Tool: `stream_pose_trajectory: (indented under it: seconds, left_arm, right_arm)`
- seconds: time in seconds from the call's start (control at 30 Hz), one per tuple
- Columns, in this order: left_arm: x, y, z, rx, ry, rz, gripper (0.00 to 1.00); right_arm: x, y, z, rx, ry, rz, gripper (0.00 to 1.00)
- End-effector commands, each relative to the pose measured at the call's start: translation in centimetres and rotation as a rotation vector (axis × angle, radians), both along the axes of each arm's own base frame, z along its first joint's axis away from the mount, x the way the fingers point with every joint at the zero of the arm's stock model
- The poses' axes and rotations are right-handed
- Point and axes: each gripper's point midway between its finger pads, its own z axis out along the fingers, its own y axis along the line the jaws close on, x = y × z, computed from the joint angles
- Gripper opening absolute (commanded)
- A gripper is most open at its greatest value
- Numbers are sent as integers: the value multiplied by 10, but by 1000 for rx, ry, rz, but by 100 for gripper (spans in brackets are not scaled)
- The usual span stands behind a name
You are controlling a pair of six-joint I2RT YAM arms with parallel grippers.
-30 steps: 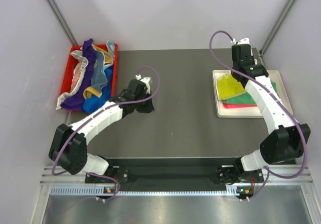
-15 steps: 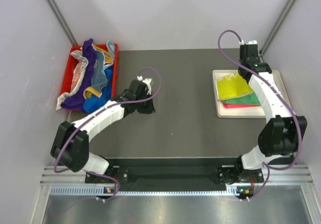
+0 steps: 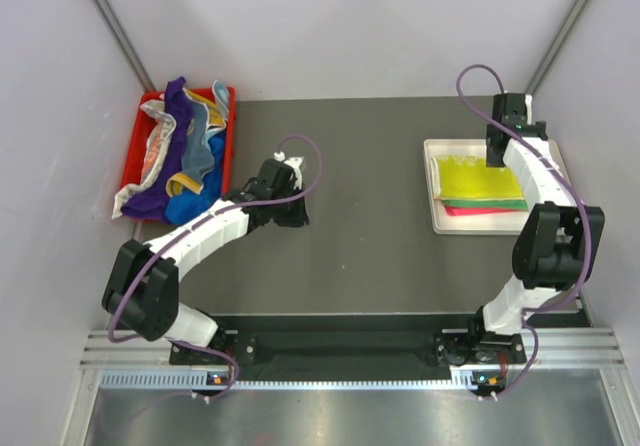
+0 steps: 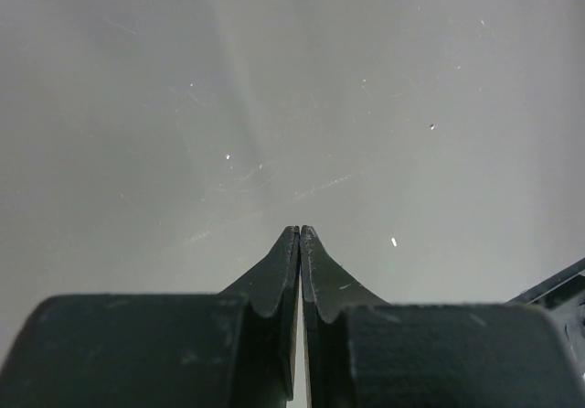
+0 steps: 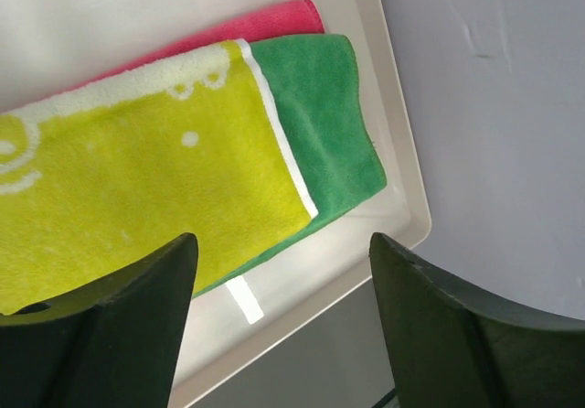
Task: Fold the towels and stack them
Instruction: Neatly place the folded towel into the bin
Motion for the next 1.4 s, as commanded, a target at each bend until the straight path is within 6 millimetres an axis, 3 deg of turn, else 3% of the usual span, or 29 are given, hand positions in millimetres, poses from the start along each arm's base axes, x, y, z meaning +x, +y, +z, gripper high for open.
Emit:
stream_pose_trajectory:
  seconds: [0.0,0.23,0.37,0.4,0.47,0.5,0.53,0.57,0.63,0.67,0.7,0.73,0.77,0.97,1.1,1.37]
  left_arm:
    - [9,-3,18,-11,-50,-2,7]
    - [16,1,29,-2,-93,28,8]
    - [24,6,45,8,-145,66,10]
    - [27,8,50,13,-161,78,11]
    - [36,21,57,60,-197,142,13]
    - [42,25,65,69,-221,173,14]
    - [50,41,72,116,-263,265,17]
    - [57,49,77,128,-293,315,20]
    - [67,72,89,167,-342,425,27]
    - [77,98,93,228,-378,533,33]
    - [82,111,96,241,-391,592,35]
    - [87,123,93,264,-391,639,37]
    - [92,151,94,306,-399,733,39]
    - [95,226,98,424,-435,1023,50]
    - [98,259,102,431,-455,1151,63]
    - [111,305,80,475,-398,1314,65]
  right_arm:
    - [13,8,44,55,-169,-4,77]
    - [9,41,57,199,-289,44,82]
    - [3,65,53,263,-316,93,82]
    - [8,92,56,278,-335,160,82]
    - [3,115,56,318,-347,208,82]
    - [2,138,56,337,-348,265,82]
    - [2,151,63,353,-386,291,83]
    - [-2,174,57,372,-373,344,83]
    - [-4,198,59,424,-393,404,83]
    - [-6,208,56,436,-388,428,83]
    - [-8,224,55,452,-384,470,83]
    - [-9,232,54,467,-378,494,83]
    - [-10,241,54,478,-375,515,83]
    - [-20,275,46,531,-353,617,83]
    - [-22,294,37,571,-331,676,83]
    - [-28,314,29,586,-298,733,82]
